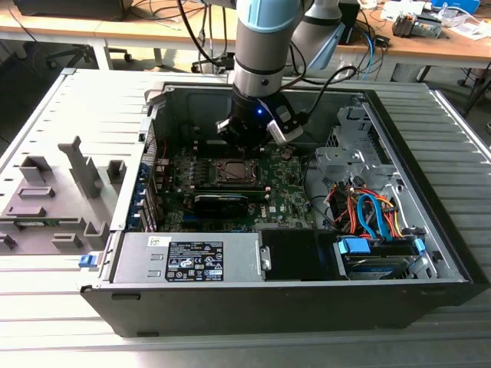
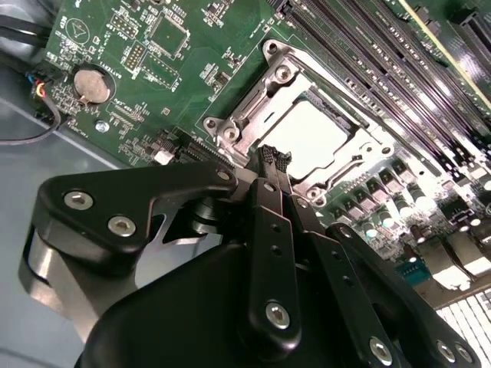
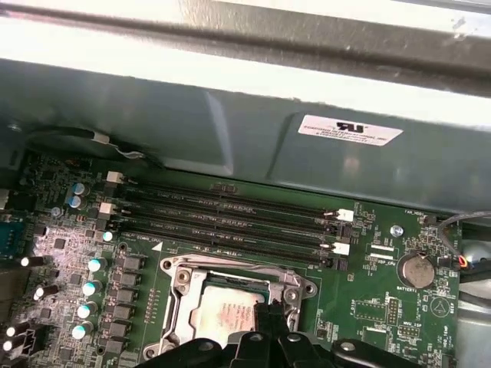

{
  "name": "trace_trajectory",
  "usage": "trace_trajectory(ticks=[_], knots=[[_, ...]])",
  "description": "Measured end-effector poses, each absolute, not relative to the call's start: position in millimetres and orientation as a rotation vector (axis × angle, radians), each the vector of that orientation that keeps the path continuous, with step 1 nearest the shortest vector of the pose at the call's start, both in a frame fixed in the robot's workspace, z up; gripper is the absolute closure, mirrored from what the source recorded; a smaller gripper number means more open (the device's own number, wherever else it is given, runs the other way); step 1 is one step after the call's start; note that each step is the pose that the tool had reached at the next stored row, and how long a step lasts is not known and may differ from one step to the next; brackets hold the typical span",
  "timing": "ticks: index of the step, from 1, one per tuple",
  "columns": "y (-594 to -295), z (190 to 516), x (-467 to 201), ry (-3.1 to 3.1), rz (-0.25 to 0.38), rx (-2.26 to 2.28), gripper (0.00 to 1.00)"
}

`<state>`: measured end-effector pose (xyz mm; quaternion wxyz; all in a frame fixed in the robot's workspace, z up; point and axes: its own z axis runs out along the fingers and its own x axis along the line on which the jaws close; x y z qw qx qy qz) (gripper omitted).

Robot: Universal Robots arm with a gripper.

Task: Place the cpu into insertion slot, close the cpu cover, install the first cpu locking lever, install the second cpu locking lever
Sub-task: 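Install the first cpu locking lever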

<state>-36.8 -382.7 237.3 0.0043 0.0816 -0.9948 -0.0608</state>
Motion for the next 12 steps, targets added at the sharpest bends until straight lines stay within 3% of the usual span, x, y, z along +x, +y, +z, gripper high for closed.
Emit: trace_trajectory(ticks=[10,12], knots=[[-382.7,248.9,-36.8,-3.117,-0.189,0.256,0.89],[-382.7,250.2,-36.8,-3.117,-0.142,0.255,0.89]])
